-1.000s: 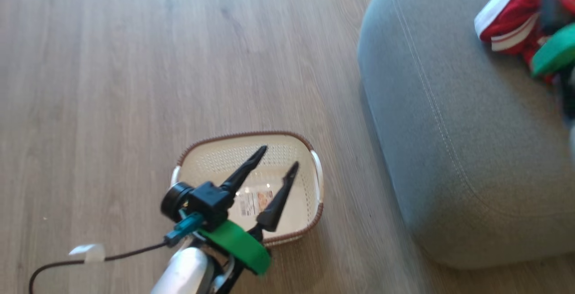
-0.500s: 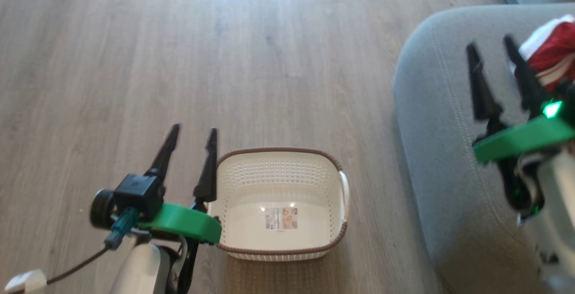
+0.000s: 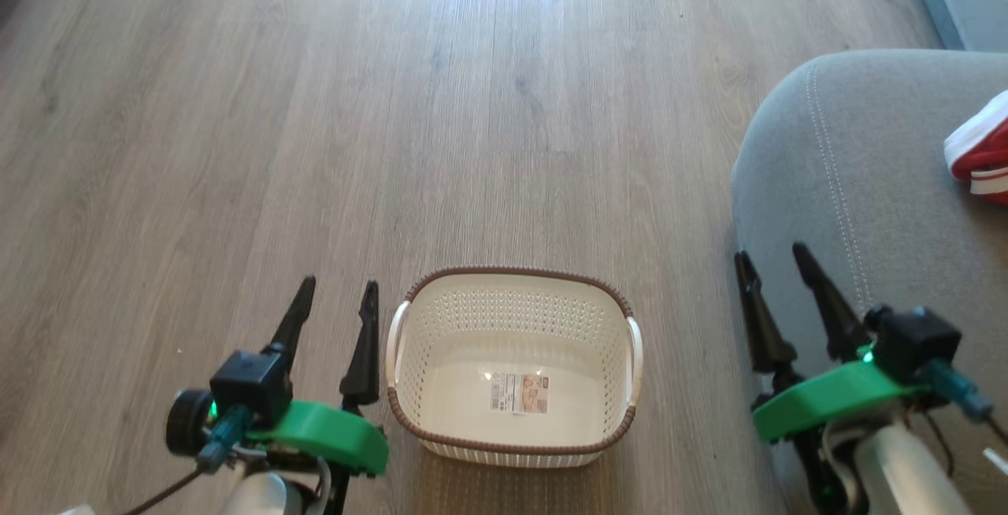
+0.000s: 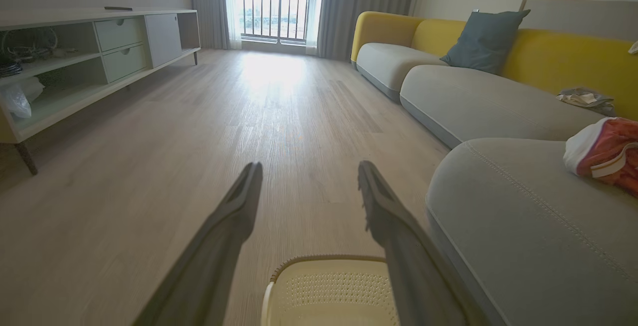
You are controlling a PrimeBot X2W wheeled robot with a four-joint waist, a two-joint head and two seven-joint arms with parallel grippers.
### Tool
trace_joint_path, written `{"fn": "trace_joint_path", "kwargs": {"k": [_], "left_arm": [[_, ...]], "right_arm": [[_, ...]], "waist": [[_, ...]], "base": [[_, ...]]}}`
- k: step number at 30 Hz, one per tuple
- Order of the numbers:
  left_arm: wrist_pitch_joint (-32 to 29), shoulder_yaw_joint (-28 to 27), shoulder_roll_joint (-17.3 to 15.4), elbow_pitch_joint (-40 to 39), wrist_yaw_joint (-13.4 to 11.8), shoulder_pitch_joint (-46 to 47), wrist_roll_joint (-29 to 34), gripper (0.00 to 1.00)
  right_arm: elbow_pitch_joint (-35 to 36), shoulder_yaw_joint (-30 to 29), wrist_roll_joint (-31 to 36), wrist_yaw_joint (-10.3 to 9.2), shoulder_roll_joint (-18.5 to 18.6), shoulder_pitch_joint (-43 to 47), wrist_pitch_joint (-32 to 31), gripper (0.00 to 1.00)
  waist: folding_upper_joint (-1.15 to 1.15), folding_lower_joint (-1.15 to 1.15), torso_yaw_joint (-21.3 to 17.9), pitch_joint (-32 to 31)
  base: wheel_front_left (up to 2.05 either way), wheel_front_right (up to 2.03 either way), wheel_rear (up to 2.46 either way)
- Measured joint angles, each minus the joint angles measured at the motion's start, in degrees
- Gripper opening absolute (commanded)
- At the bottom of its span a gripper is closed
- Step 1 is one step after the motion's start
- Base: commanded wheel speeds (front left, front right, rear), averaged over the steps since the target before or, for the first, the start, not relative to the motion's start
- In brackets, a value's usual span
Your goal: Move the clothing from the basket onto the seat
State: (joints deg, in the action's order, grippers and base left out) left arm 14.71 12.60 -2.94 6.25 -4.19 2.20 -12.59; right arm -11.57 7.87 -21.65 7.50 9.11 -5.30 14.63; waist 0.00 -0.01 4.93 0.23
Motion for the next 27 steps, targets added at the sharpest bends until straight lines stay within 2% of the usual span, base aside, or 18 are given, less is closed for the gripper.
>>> {"fn": "trace_joint_path", "kwargs": {"k": [13,17,27], "left_arm": [[0.0,-0.9,0.0,4.7,0.1,-1.7,-1.0,1.00],[0.0,-0.9,0.0,5.1,1.8,-2.2,-2.2,1.00],[0.0,-1.8,0.0,3.8,4.1,-2.3,-4.4,1.00]], "right_arm": [[1.2,-3.8,3.0,0.00,-3.4,4.4,0.0,1.00],[1.2,-4.1,3.0,0.00,-3.6,4.9,0.0,1.00],[1.2,-4.0,3.2,0.00,-3.7,4.8,0.0,1.00]], "waist": [[0.00,0.00,-0.1,-0.5],[0.00,0.00,-0.3,-0.4],[0.00,0.00,-0.5,0.5]], "base": [[0.00,0.00,0.00],[0.00,0.00,0.00],[0.00,0.00,0.00]]}}
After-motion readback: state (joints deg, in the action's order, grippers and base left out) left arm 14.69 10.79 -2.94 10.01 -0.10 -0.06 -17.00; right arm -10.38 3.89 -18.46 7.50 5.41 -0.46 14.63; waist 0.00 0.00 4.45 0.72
